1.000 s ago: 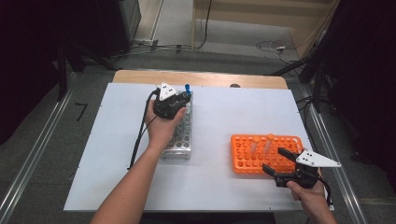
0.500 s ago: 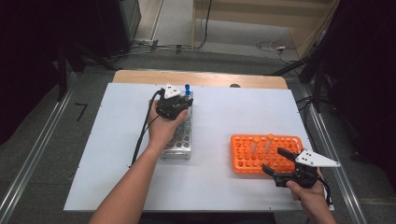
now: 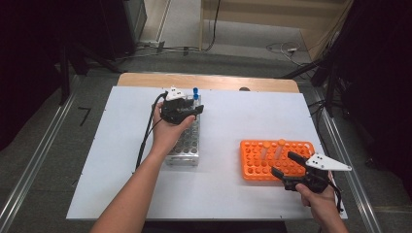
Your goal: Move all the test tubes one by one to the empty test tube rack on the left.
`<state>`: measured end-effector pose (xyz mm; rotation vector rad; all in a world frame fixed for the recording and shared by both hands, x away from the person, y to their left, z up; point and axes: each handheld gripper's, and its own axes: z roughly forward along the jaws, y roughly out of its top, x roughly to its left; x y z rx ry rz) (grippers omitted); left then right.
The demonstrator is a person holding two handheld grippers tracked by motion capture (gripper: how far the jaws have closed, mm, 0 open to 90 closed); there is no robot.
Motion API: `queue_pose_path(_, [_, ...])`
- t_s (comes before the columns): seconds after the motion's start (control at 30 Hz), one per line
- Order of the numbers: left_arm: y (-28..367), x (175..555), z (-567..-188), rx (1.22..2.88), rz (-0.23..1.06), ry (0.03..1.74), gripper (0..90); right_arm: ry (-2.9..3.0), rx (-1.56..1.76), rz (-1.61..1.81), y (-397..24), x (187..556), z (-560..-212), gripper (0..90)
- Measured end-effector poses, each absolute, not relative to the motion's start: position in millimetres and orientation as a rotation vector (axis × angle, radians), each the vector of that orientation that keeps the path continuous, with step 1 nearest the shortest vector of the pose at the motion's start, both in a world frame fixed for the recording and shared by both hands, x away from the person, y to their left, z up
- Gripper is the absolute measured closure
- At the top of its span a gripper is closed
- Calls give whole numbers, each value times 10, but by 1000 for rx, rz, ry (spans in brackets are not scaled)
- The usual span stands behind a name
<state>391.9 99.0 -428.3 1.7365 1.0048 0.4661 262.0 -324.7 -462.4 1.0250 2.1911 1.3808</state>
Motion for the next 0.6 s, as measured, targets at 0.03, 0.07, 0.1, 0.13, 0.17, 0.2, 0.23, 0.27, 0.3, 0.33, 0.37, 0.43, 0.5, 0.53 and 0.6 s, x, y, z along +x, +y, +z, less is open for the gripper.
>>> queue_pose_path(0.03, [991, 3903, -4272, 1736, 469, 999, 463, 2185, 1033, 1370, -3241, 2640, -4631, 106])
queue_pose_path(0.07, [992, 3885, -4260, 1732, 469, 996, 437, 2183, 1045, 1368, -3237, 2653, -4636, 111])
queue_pose_path(0.1, [993, 3871, -4253, 1726, 466, 992, 410, 2177, 1058, 1364, -3235, 2666, -4641, 120])
queue_pose_path(0.13, [995, 3850, -4241, 1720, 463, 988, 387, 2173, 1069, 1353, -3234, 2677, -4643, 126])
queue_pose_path(0.17, [1001, 3821, -4226, 1711, 463, 981, 363, 2166, 1082, 1351, -3231, 2692, -4646, 135])
queue_pose_path(0.2, [1009, 3796, -4214, 1704, 463, 980, 337, 2158, 1096, 1351, -3230, 2709, -4646, 147])
queue_pose_path(0.23, [1017, 3768, -4201, 1694, 459, 977, 316, 2153, 1106, 1352, -3227, 2721, -4647, 162])
queue_pose_path(0.27, [1027, 3738, -4188, 1685, 454, 971, 290, 2147, 1108, 1347, -3225, 2736, -4652, 176])
queue_pose_path(0.3, [1033, 3712, -4177, 1681, 452, 968, 271, 2141, 1122, 1339, -3218, 2746, -4657, 191])
queue_pose_path(0.33, [1042, 3673, -4161, 1678, 452, 959, 257, 2140, 1123, 1334, -3214, 2757, -4663, 203])
queue_pose_path(0.37, [1046, 3648, -4153, 1674, 447, 957, 235, 2136, 1136, 1317, -3206, 2773, -4672, 218])
queue_pose_path(0.43, [1060, 3569, -4126, 1672, 447, 945, 191, 2123, 1158, 1295, -3196, 2796, -4681, 249])
queue_pose_path(0.5, [1077, 3491, -4106, 1666, 444, 933, 158, 2113, 1165, 1288, -3188, 2825, -4689, 279])
queue_pose_path(0.53, [1084, 3462, -4099, 1662, 441, 932, 143, 2112, 1170, 1277, -3181, 2836, -4695, 296])
queue_pose_path(0.6, [1107, 3377, -4089, 1655, 429, 922, 117, 2117, 1178, 1261, -3160, 2846, -4712, 340])
